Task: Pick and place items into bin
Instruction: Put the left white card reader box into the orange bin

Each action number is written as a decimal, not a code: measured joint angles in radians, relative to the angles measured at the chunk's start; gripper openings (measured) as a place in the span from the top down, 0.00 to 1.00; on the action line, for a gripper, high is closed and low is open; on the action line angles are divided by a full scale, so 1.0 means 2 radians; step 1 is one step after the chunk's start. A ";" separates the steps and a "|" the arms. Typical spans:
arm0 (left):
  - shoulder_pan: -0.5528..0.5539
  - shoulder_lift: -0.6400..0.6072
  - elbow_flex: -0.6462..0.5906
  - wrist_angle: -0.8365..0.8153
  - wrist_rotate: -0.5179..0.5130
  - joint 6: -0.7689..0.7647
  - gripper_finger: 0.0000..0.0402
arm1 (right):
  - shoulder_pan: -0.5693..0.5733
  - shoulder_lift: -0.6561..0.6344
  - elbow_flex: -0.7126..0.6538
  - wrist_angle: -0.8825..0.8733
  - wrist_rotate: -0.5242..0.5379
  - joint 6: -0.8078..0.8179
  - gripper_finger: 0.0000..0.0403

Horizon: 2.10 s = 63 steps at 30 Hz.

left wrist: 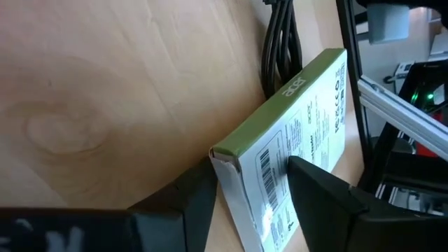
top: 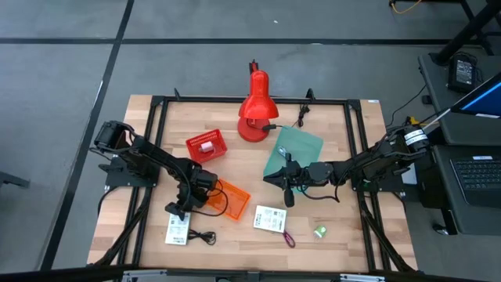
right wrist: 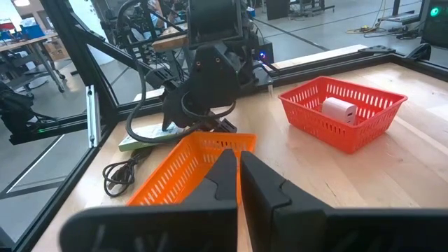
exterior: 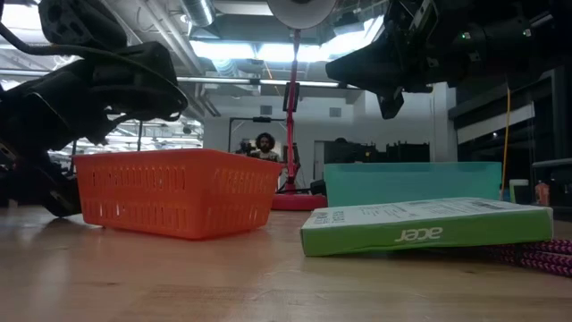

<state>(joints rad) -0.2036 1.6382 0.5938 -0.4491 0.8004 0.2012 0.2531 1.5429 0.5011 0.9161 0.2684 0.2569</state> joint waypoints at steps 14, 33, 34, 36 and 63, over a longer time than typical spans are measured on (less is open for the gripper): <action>0.004 0.002 0.000 0.006 0.051 -0.001 0.92 | 0.000 0.000 0.000 0.000 0.000 0.000 0.99; 0.010 -0.096 -0.002 -0.052 0.043 -0.055 0.94 | 0.000 0.000 0.000 -0.001 0.000 -0.001 0.99; 0.010 -0.109 -0.002 -0.052 0.041 -0.055 0.95 | 0.000 0.000 0.000 -0.001 0.000 -0.001 0.99; 0.011 -0.135 -0.002 -0.052 0.040 -0.057 0.95 | 0.000 0.000 0.000 -0.001 0.000 -0.002 0.99; 0.024 -0.453 0.000 -0.049 -0.309 -0.057 0.96 | 0.000 0.000 0.000 0.000 0.000 -0.001 0.99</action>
<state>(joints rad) -0.1553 0.7316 0.5938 -0.5479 0.1820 0.0881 0.2530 1.5429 0.5014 0.9157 0.2687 0.2554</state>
